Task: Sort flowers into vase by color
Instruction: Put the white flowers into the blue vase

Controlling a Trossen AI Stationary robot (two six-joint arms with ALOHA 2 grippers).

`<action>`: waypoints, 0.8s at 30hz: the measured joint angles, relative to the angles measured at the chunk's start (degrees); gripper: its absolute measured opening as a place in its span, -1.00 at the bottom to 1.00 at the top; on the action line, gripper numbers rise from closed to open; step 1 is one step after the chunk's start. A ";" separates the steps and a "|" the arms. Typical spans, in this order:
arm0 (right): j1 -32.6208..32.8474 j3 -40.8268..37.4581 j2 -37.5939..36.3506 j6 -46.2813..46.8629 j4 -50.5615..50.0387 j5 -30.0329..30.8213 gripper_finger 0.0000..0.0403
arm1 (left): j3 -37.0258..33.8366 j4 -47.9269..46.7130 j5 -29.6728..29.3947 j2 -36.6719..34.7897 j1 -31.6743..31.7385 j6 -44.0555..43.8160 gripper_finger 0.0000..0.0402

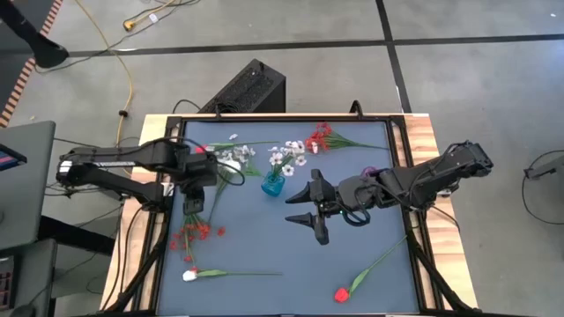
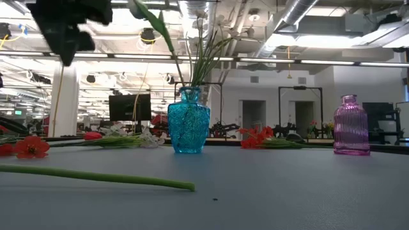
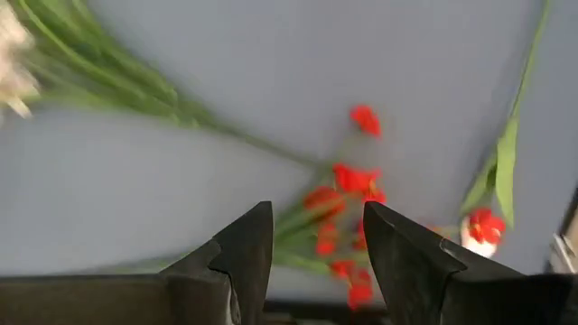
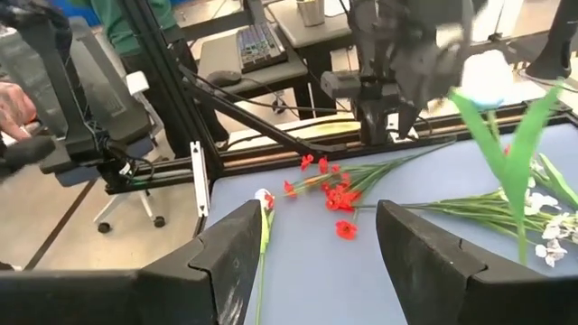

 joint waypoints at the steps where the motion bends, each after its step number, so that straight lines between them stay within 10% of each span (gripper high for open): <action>1: -0.03 0.00 0.00 -0.07 -0.08 0.00 0.21 | 0.07 1.57 -0.39 -1.22 -0.38 0.23 -0.19; 8: -1.04 0.00 0.00 -0.10 -0.61 -0.51 0.21 | 0.00 5.78 -5.19 -12.11 -0.66 -1.11 -0.19; 16: -1.61 0.00 0.00 -0.08 -0.44 -0.65 0.21 | -7.84 11.43 -26.57 -23.69 3.46 -29.45 -0.19; 24: -3.26 0.00 0.00 0.07 -0.35 -0.66 0.21 | -24.86 27.22 -16.83 -19.66 9.67 -34.85 -0.19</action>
